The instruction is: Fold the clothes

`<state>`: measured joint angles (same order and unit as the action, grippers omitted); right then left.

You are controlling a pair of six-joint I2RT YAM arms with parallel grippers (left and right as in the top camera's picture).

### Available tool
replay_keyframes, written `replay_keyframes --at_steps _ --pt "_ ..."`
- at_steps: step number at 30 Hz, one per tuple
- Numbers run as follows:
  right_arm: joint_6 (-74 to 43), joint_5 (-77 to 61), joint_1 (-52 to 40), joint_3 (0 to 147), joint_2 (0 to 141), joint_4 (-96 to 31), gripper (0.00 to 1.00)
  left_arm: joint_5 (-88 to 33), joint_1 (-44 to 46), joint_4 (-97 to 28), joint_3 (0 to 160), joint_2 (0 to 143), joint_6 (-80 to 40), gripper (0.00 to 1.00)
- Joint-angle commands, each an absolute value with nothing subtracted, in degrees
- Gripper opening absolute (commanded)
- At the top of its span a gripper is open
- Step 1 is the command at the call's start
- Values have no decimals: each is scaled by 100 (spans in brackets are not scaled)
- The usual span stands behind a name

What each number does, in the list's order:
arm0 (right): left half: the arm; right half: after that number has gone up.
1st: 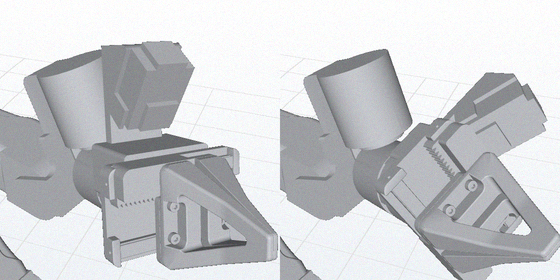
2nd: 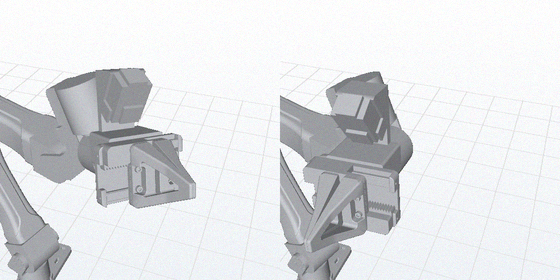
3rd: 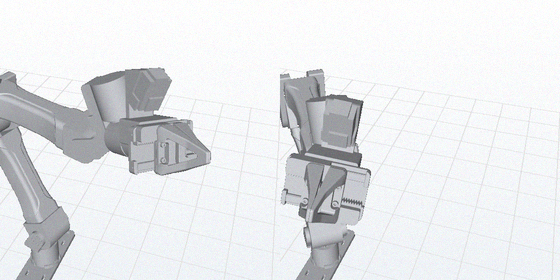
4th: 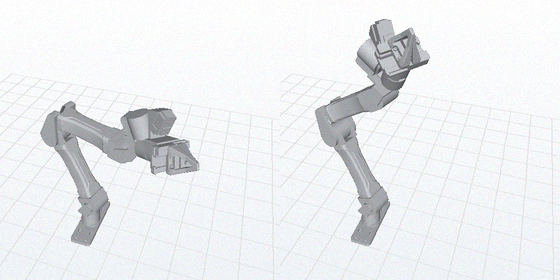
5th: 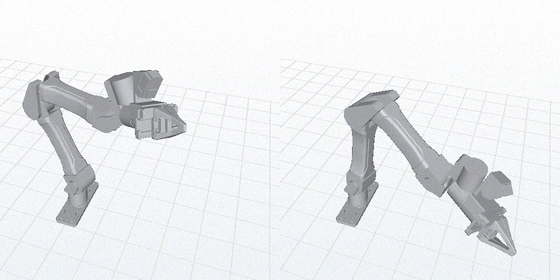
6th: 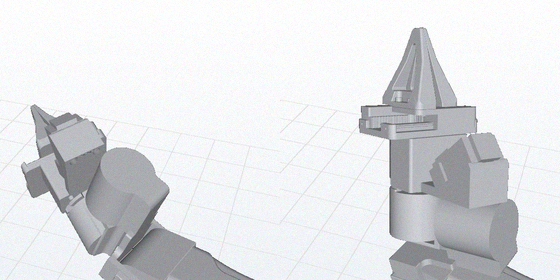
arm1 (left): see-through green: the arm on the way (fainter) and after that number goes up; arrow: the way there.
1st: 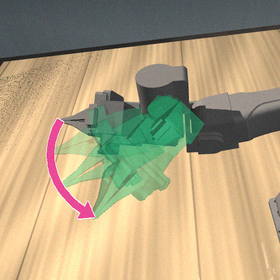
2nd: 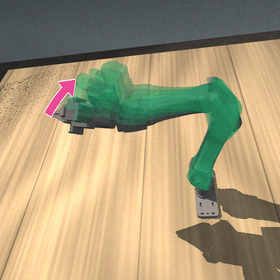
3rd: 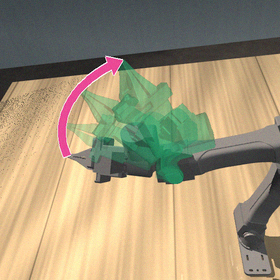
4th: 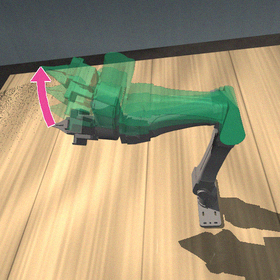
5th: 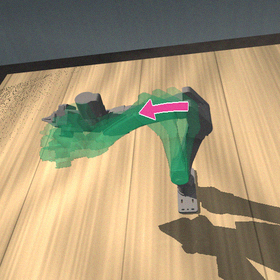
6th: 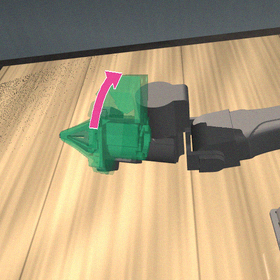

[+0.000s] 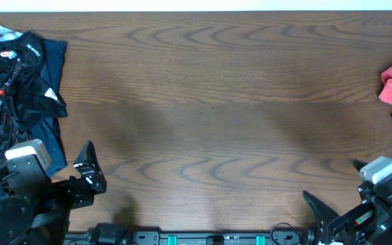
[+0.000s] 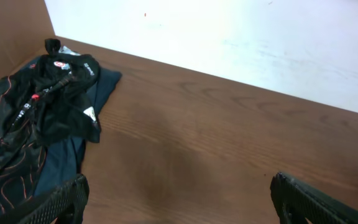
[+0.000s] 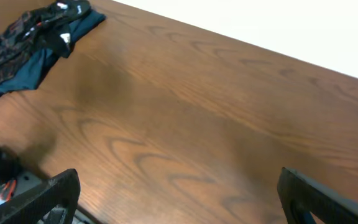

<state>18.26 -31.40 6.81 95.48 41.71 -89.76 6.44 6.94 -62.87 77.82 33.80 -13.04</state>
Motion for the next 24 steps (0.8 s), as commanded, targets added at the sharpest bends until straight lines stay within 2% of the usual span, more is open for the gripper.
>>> replay_keyframes --at_steps 1,24 --pt "1909 -2821 635 9511 4176 -8919 99 714 676 -6276 7846 3391 -1203 95" --pt "1911 -2718 635 9509 4174 -8980 99 711 676 -6276 7846 3391 -1205 95"
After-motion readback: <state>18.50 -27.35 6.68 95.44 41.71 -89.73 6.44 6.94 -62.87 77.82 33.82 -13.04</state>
